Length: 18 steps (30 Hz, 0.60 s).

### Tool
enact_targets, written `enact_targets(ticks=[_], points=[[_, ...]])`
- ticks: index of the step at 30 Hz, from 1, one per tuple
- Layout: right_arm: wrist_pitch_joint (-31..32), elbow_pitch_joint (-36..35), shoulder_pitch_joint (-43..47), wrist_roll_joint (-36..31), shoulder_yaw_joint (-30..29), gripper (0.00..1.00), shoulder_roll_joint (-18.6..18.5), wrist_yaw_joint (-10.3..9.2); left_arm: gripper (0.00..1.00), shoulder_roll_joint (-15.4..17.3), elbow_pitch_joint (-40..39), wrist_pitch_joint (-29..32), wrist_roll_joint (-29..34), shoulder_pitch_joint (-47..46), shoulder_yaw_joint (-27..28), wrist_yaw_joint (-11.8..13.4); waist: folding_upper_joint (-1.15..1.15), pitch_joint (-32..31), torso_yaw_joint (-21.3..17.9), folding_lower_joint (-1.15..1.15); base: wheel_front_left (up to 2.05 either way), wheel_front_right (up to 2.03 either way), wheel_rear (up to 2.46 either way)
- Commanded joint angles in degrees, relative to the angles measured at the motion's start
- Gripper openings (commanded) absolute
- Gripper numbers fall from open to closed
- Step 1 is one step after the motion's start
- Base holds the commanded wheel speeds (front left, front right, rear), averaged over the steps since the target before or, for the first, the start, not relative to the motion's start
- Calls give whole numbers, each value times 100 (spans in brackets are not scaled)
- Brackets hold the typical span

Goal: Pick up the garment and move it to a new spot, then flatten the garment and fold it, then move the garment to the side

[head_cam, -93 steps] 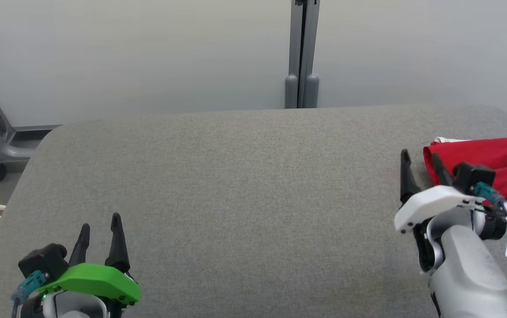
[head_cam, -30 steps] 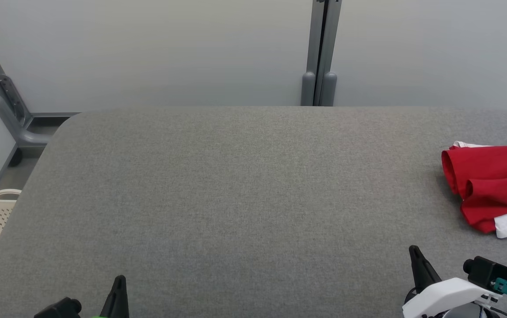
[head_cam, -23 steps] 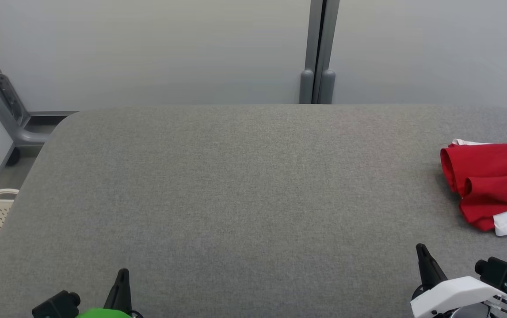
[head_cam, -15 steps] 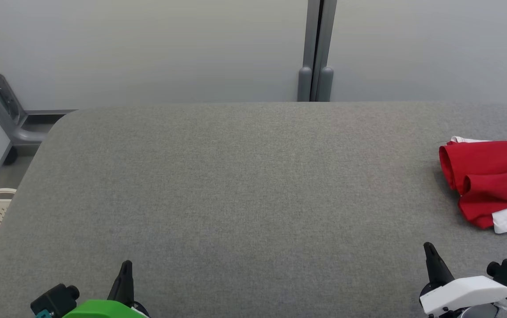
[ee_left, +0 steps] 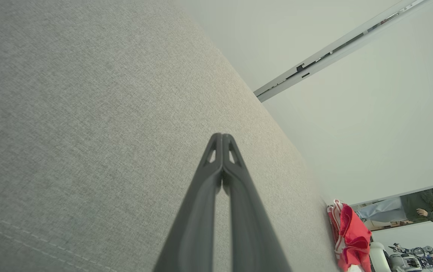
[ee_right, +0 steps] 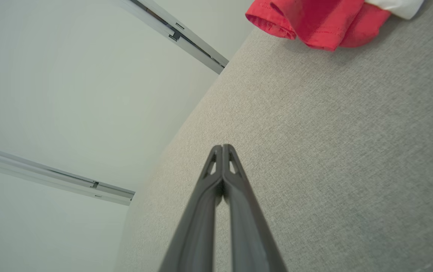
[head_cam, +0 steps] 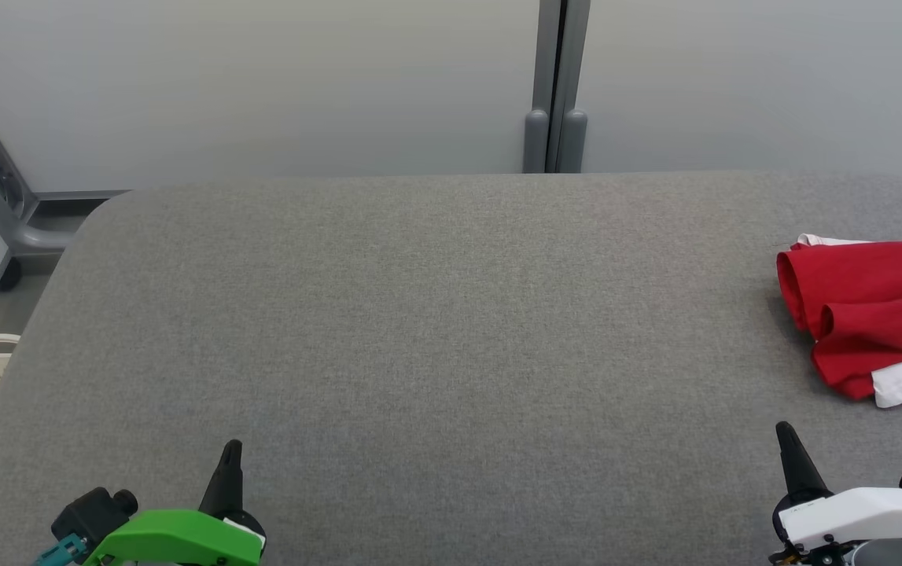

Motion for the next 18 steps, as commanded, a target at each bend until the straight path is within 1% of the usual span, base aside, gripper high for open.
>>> enact_targets(ticks=[1,18], points=[[22,-120,-5,136,-42,0,-31,1,0,2,-34,29,-102,-192,62,-60,0,6,-5,0,0,0,0],[257,-362,57,1296,-352,0,-40,2,0,-269,77,307,-891,-461,323,-386,0,118,-97,0,0,0,0]])
